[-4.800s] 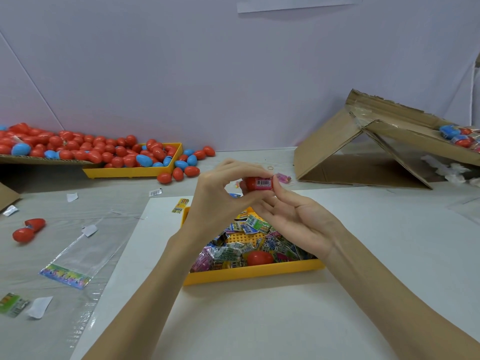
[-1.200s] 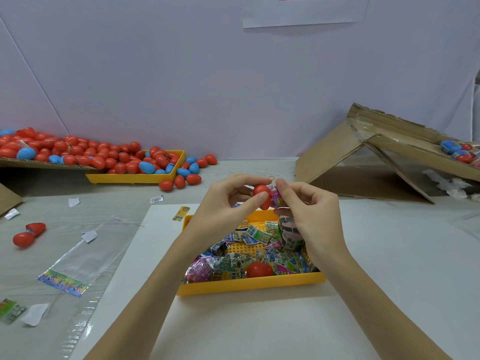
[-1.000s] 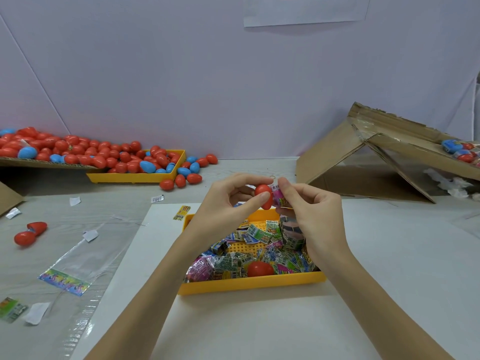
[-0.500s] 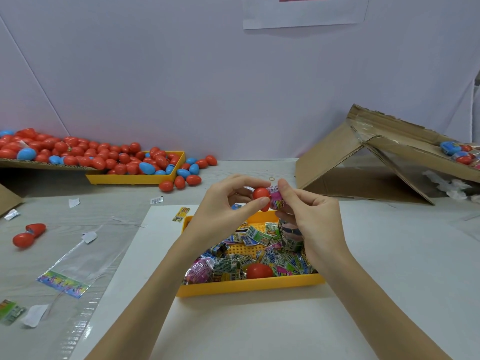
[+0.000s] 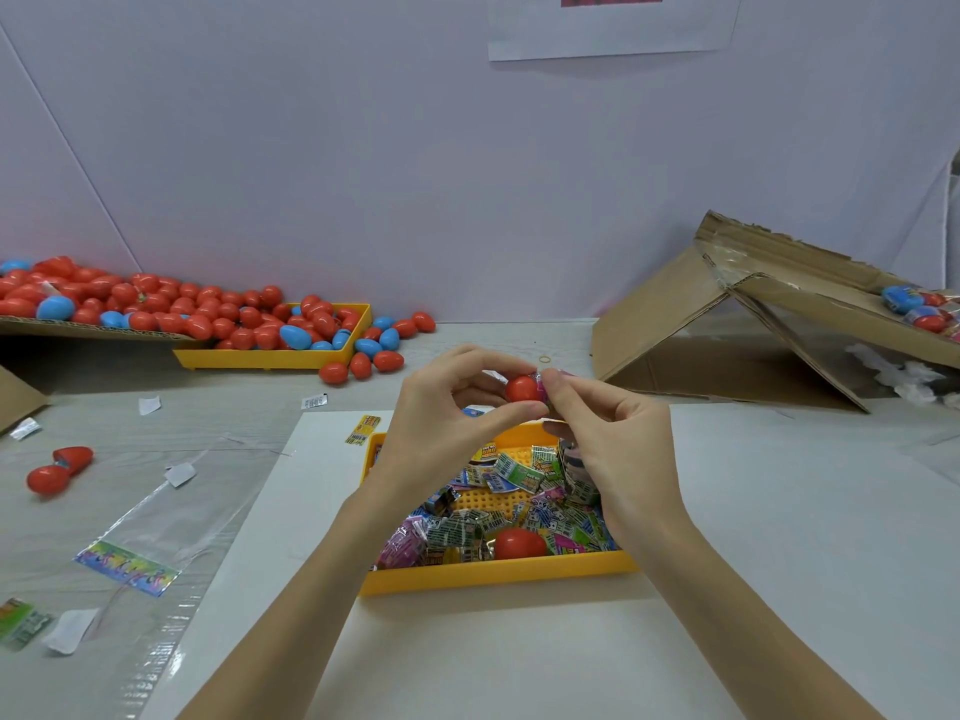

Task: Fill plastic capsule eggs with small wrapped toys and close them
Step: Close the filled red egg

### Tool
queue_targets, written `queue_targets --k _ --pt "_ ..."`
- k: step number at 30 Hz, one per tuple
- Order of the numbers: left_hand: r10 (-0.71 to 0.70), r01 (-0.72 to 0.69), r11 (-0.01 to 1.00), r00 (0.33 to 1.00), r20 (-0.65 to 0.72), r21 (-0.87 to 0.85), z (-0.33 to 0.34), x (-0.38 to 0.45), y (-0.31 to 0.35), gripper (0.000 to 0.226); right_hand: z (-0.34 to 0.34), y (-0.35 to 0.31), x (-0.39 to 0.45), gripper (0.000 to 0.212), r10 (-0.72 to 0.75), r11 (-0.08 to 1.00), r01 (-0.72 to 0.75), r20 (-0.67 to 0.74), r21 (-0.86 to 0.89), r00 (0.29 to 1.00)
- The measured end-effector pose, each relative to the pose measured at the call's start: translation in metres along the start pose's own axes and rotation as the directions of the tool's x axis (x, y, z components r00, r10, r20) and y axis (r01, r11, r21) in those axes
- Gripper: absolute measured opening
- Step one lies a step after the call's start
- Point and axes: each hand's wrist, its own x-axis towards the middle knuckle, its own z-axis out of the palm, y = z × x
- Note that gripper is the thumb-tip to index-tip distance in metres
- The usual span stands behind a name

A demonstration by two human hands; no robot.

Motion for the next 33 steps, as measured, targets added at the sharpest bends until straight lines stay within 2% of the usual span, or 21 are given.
queue_targets --k 7,14,18,24,29,33 --pt "-0.012 0.012 1.0 1.0 -0.003 -0.013 -0.0035 0.0017 -0.0011 0.033 0.002 -0.0041 0.0022 0.024 0.114 0.992 -0.116 0.044 0.057 0.993" --pt "-0.031 0.032 0.999 0.999 0.015 -0.029 -0.0066 0.0034 0.0013 0.032 -0.0015 -0.0023 0.0039 0.017 -0.031 0.999 0.034 0.072 -0.038 0.997" --pt "-0.013 0.014 0.999 1.0 0.021 -0.043 -0.0067 0.0031 0.0019 0.029 -0.0016 0.0003 0.0061 0.011 0.005 1.0 -0.005 0.016 0.008 1.0" --pt "0.016 -0.016 1.0 0.999 0.038 -0.011 -0.0056 0.003 -0.0006 0.029 -0.0003 -0.0007 0.0062 0.023 0.071 0.996 -0.075 0.079 0.053 0.994" --pt "-0.011 0.013 0.999 0.999 0.042 -0.035 -0.0039 0.0022 -0.0015 0.026 -0.0001 0.0025 0.0072 0.027 0.024 1.0 -0.023 0.068 -0.004 0.997" --pt "-0.118 0.116 0.98 0.993 -0.006 -0.163 -0.0051 0.0026 -0.0019 0.018 -0.0001 0.0031 0.0079 0.03 -0.041 0.999 0.04 0.071 0.021 0.997"
